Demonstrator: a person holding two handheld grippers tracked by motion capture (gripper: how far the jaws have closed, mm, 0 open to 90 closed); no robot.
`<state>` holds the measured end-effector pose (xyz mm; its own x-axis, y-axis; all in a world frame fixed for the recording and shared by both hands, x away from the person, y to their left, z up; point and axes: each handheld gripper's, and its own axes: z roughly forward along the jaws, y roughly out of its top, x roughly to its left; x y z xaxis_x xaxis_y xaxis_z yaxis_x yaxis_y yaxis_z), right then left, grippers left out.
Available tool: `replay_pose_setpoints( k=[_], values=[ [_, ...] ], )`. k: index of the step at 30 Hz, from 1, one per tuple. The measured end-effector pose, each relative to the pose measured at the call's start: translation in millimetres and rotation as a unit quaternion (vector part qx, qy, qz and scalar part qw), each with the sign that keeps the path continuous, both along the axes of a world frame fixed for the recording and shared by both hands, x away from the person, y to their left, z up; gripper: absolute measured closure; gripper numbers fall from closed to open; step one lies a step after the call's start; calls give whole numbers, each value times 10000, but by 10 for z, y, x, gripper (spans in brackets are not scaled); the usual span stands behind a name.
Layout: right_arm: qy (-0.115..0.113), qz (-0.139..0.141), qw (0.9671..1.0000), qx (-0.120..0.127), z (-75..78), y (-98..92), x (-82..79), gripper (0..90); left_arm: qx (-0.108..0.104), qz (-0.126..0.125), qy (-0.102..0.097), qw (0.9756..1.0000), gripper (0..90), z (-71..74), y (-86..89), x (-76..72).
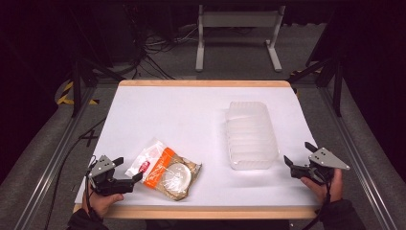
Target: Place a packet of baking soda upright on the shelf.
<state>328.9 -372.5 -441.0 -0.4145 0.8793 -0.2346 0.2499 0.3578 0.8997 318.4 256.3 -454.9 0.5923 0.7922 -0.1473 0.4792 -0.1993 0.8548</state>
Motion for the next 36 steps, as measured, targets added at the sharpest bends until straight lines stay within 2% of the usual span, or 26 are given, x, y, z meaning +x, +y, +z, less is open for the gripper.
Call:
replay_pose_setpoints(
  k=[4, 9, 12, 20, 23, 24, 25, 27, 28, 29, 32, 33, 34, 36],
  values=[
    [-40, 5, 10000, 44, 1, -9, -9, 102, 32, -119, 69, 9999, 42, -11, -21, -25],
    [-33, -23, 10000, -79, -2, 17, -5, 102, 50, -218, 130, 9997, 38, -16, -31, -46],
    [-19, -25, 9999, -133, -5, 31, -2, 102, 47, -215, 203, 9996, 38, -24, -43, -35],
    [-40, 14, 10000, -64, -3, 15, -8, 101, 119, -222, 387, 9989, 38, -41, -106, -16],
    [-27, 19, 10000, -89, -4, 19, -5, 101, -37, -260, 564, 9981, 38, -46, -130, -19],
    [-27, 19, 10000, -89, -4, 19, -5, 101, -37, -260, 564, 9981, 39, -46, -130, -19],
    [-21, 19, 10000, -94, -4, 21, -4, 101, -187, -379, 656, 9970, 39, -45, -146, -11],
    [-7, 18, 9999, -123, -6, 28, -2, 100, -323, -492, 749, 9955, 44, -45, -195, -3],
    [-3, 14, 9999, -134, -6, 30, -1, 100, -437, -660, 840, 9933, 56, -46, -277, 12],
    [-3, 14, 9999, -134, -6, 30, -1, 100, -437, -660, 840, 9933, 57, -46, -277, 12],
    [-6, 12, 9999, -129, -6, 29, -1, 99, -310, -962, 877, 9910, 70, -44, -496, 57],
    [-6, 13, 9999, -125, -6, 28, 0, 99, -260, -916, 901, 9914, 61, -37, -599, 67],
    [-5, 13, 9999, -125, -6, 27, 0, 99, -218, -954, 833, 9917, 60, -29, -642, 85],
    [3, 19, 9999, -127, -7, 28, 1, 99, -374, -967, 830, 9911, 79, -15, -721, 115]
  ],
)
